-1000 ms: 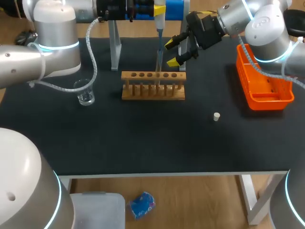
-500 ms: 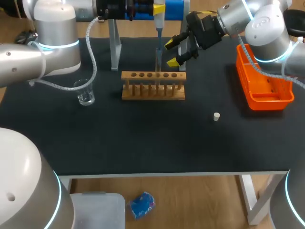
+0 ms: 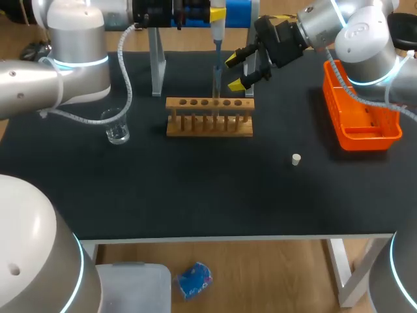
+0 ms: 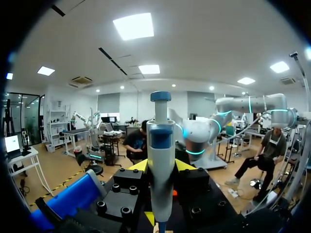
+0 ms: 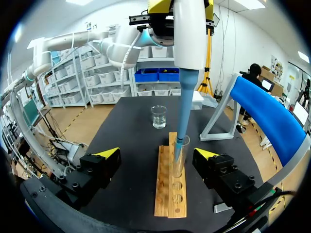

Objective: Invert the test tube, pick up the pipette, mount the tip to pipette, aspirate from beaker and dispense into the tube, eject the tip, return the pipette, and cap with the stopper.

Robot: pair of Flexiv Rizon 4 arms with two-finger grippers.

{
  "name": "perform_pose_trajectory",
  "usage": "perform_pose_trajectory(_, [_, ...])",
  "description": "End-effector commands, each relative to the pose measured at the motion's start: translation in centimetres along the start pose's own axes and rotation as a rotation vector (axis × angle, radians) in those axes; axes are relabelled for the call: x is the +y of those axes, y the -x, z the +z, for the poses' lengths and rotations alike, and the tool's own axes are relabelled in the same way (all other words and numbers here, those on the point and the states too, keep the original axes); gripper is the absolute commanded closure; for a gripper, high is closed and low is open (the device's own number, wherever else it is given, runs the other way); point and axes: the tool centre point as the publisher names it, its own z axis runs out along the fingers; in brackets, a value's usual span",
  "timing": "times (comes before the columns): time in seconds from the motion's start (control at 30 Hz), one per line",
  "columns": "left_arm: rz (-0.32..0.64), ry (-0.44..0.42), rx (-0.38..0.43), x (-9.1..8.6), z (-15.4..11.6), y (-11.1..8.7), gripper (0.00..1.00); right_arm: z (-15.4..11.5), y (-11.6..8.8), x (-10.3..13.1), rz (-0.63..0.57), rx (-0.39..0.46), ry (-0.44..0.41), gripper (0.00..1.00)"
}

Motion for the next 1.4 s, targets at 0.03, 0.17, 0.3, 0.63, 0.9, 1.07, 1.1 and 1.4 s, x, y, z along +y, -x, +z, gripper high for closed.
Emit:
perform_pose_trajectory(0.03, [0.000,-0.001,0.004,0.2,0.0,0.2,1.00,-0.1,0.0,0.1,0.001,0.002,-0.004,0.00])
perform_pose_trajectory(0.17, [-0.002,-0.002,0.003,0.4,0.1,0.1,1.00,-0.1,0.0,0.1,0.001,0.002,-0.004,0.00])
perform_pose_trajectory(0.3, [-0.002,-0.003,-0.002,0.7,0.1,0.1,1.00,-0.1,0.0,0.1,0.001,0.002,-0.004,0.00])
perform_pose_trajectory(0.63, [-0.002,-0.003,-0.008,1.0,0.1,0.1,1.00,-0.1,0.0,0.1,0.001,0.002,-0.004,0.00])
perform_pose_trajectory(0.9, [-0.005,-0.007,-0.012,1.2,0.1,0.1,1.00,-0.1,0.0,0.1,0.001,0.002,-0.004,0.00])
perform_pose_trajectory(1.07, [-0.002,-0.009,-0.014,1.2,0.1,0.1,1.00,-0.1,0.0,0.1,0.001,0.002,-0.004,0.00])
perform_pose_trajectory(1.1, [-0.002,-0.009,-0.014,1.2,0.1,0.1,1.00,-0.1,0.0,0.1,0.001,0.002,-0.004,0.00])
perform_pose_trajectory(1.4, [-0.001,-0.006,-0.017,1.1,0.2,0.1,1.00,-0.1,0.0,0.1,0.001,0.002,-0.004,0.00])
